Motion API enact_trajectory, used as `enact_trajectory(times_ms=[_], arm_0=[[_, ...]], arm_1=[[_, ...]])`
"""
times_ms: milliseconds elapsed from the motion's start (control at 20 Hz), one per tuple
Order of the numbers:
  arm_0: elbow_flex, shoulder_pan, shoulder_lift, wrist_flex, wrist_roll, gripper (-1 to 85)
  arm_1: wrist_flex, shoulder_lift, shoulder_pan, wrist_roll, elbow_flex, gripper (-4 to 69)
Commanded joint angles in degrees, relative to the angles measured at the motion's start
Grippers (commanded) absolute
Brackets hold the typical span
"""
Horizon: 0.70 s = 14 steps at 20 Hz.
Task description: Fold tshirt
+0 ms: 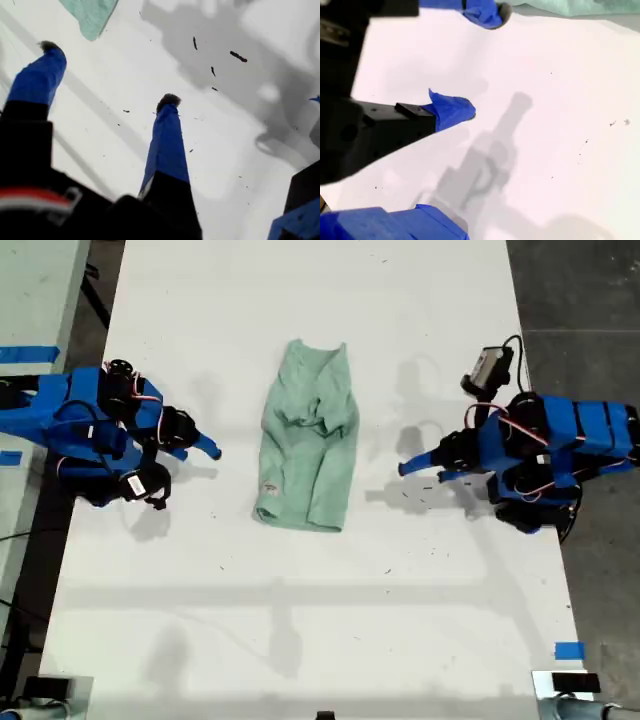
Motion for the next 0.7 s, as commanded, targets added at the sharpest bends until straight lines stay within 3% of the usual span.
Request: enact_trajectory(times_ms=[0,200,500,650], arm_0=[[-4.0,0.7,-3.3,-2.5,1.6,19.4],[-26.6,1.9,-28.3,-2.7,7.5,21.3],[-48.5,5.4,-53.1,-4.5,10.5,23.6],[-51.1,8.6,-60.7,-10.0,9.1,23.9]], arm_1=[[-3.0,-2.3,0.0,-0.7,-2.6,33.6],[-8.8,-27.0,-0.4,-6.1,-20.9,33.6],[-6.6,-61.5,-3.3,-9.5,-52.3,33.5],[-6.3,-73.9,-4.9,-9.1,-61.8,33.1]])
